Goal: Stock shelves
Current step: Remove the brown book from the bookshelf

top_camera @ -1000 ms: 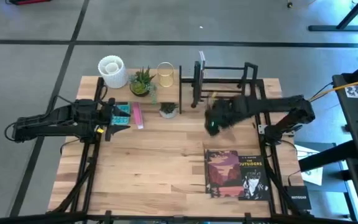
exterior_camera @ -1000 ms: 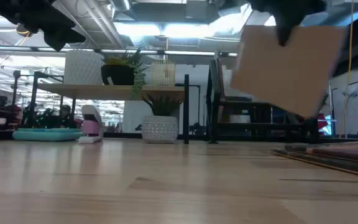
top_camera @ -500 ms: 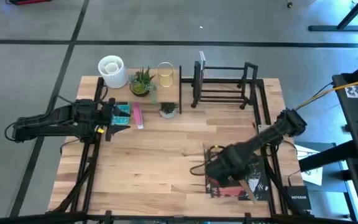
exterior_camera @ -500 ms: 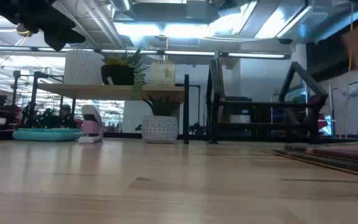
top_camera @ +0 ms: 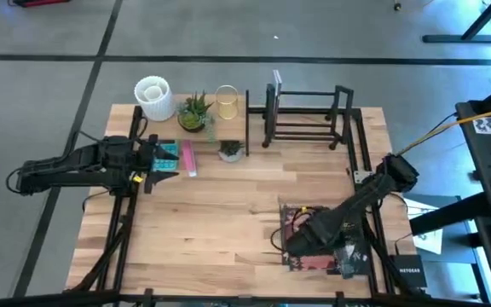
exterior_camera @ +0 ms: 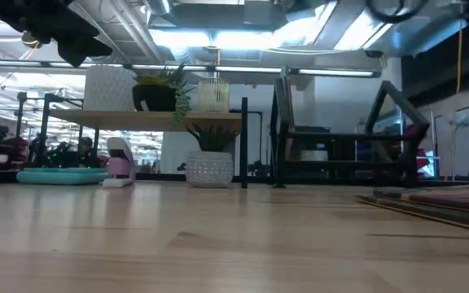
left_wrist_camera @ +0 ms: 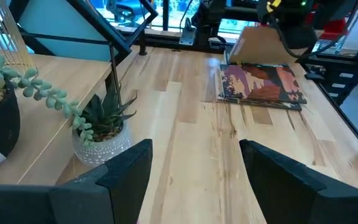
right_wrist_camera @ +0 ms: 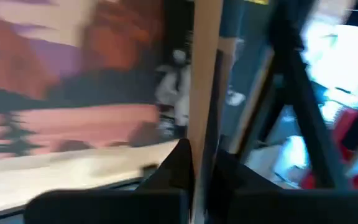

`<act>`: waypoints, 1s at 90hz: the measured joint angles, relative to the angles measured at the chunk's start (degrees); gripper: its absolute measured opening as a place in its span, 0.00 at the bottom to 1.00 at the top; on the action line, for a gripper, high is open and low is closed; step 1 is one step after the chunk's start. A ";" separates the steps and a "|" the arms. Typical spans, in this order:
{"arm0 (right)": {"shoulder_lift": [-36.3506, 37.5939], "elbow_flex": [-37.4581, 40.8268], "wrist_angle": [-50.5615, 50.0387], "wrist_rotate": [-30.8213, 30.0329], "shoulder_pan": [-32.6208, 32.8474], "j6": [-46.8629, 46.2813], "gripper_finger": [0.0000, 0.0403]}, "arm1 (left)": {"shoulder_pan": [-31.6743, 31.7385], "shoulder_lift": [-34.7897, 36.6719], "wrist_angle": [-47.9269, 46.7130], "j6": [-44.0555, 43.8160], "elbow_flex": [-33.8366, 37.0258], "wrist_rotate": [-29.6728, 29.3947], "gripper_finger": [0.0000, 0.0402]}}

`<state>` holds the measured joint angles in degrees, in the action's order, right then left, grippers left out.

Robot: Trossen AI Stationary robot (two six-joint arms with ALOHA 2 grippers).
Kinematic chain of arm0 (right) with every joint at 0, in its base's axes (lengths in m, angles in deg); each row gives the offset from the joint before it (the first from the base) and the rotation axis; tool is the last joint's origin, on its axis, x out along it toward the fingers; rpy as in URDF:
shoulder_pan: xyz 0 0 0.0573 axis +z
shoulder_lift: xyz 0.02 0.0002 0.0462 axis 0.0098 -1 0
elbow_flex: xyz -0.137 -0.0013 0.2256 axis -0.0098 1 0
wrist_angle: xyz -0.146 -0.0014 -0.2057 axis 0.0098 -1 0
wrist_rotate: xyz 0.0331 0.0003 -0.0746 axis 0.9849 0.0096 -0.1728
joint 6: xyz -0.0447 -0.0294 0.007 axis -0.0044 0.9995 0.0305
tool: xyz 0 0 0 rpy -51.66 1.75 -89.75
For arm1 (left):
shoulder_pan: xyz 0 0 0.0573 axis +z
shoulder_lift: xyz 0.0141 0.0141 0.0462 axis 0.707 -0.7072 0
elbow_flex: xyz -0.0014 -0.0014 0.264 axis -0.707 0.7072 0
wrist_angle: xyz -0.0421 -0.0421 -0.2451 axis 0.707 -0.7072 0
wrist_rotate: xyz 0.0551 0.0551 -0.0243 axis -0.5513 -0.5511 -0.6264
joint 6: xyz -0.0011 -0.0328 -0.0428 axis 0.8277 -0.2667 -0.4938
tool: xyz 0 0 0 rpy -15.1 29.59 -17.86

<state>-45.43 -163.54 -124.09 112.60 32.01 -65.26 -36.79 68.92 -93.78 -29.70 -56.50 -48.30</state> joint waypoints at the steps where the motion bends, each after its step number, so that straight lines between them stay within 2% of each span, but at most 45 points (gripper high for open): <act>1: 0.00 0.00 0.14 -0.21 -0.27 0.08 0.00 | 0.00 0.00 0.00 0.00 0.00 0.01 0.59; 8: 0.00 0.00 2.23 -2.44 -1.81 1.69 0.02 | 0.00 0.00 0.00 0.00 0.00 0.05 0.59; 24: -0.59 -0.02 10.81 -13.36 -3.86 3.17 0.07 | 0.00 0.00 0.00 0.02 0.00 0.21 0.59; 41: -1.70 -0.07 15.95 -21.26 -4.97 9.17 0.13 | -0.01 0.00 0.02 0.02 0.00 1.12 0.59; 53: -3.75 -0.05 18.66 -22.27 -5.15 12.33 0.21 | -0.02 0.00 0.07 0.02 0.00 1.31 0.59; 70: -6.54 0.00 24.69 -21.56 -5.26 16.97 0.39 | -0.02 -0.02 0.03 0.02 0.00 1.46 0.59; 90: -6.89 0.00 29.47 -18.01 -5.93 20.33 0.57 | -0.02 0.00 0.02 0.02 0.00 1.48 0.59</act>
<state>-52.32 -163.54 -94.62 94.59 26.07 -44.93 -36.81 68.92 -93.76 -29.68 -56.50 -46.81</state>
